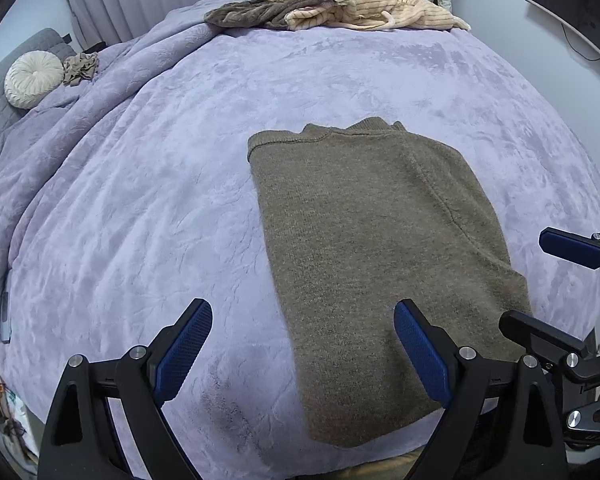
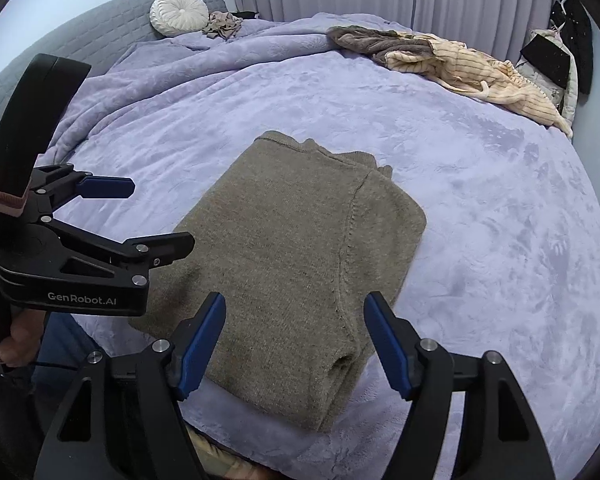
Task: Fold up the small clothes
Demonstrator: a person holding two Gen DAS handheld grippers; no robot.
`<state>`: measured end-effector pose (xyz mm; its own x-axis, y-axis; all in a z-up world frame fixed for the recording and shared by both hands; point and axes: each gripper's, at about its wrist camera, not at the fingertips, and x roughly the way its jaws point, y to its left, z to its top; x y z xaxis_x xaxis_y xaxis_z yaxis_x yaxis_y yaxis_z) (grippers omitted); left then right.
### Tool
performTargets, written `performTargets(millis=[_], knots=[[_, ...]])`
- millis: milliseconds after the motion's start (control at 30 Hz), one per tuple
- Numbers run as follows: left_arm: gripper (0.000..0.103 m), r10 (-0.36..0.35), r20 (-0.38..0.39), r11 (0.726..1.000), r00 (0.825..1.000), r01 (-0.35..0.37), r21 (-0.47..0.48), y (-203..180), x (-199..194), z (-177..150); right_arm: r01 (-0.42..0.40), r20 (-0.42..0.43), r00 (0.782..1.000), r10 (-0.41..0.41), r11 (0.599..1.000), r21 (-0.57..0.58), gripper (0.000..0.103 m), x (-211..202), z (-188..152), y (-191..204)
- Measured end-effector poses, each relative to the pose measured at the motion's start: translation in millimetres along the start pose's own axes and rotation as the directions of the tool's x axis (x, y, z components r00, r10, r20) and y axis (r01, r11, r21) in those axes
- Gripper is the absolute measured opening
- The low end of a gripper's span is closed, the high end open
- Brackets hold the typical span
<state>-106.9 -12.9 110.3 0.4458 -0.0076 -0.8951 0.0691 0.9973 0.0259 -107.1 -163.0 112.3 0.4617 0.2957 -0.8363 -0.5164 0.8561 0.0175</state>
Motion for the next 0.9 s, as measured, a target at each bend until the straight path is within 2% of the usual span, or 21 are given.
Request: performTargets(millis=[100,167,200,300,333,567,900], knots=[[0.093,-0.012,0.008,1.0,1.0,0.012,-0.008,-1.7,-0.6,-1.7,0.005,-0.006,1.0,-0.005,1.0,0.001,0.075,0.9,0.0,-1.2],[0.093,-0.025,-0.006,0.998,1.0,0.025,-0.052,-1.3,-1.3,-5.0,0.007,-0.01,1.0,-0.007,1.0,0.006,0.075,1.6,-0.4,-2.4],[0.093,-0.02,0.011,0.997,1.0,0.021,-0.069,-1.4,-2.7,-7.1,0.01,-0.012,1.0,-0.01,1.0,0.008,0.075,2.1,-0.5,-2.7],[0.093,0.096,0.043,0.992,0.994,-0.092,-0.088,-2.1,-4.0,-10.0,0.025,-0.019,1.0,-0.025,1.0,0.002,0.075,3.8,-1.8,-5.0],[0.093,0.114,0.04,0.991,0.993,-0.11,-0.08,-2.9,-2.4,-9.9,0.026,-0.022,0.999,-0.026,1.0,0.003,0.075,4.4,-1.9,-5.9],[0.093,0.118,-0.029,0.991,0.993,-0.119,-0.066,-4.0,7.5,-10.9,0.024,-0.036,0.999,-0.024,1.0,0.007,0.075,8.8,-1.5,-8.9],[0.093,0.074,-0.066,0.995,0.995,-0.078,-0.064,-7.8,12.4,-5.1,0.02,-0.048,0.999,-0.02,1.0,0.011,0.075,14.5,2.2,-15.0]])
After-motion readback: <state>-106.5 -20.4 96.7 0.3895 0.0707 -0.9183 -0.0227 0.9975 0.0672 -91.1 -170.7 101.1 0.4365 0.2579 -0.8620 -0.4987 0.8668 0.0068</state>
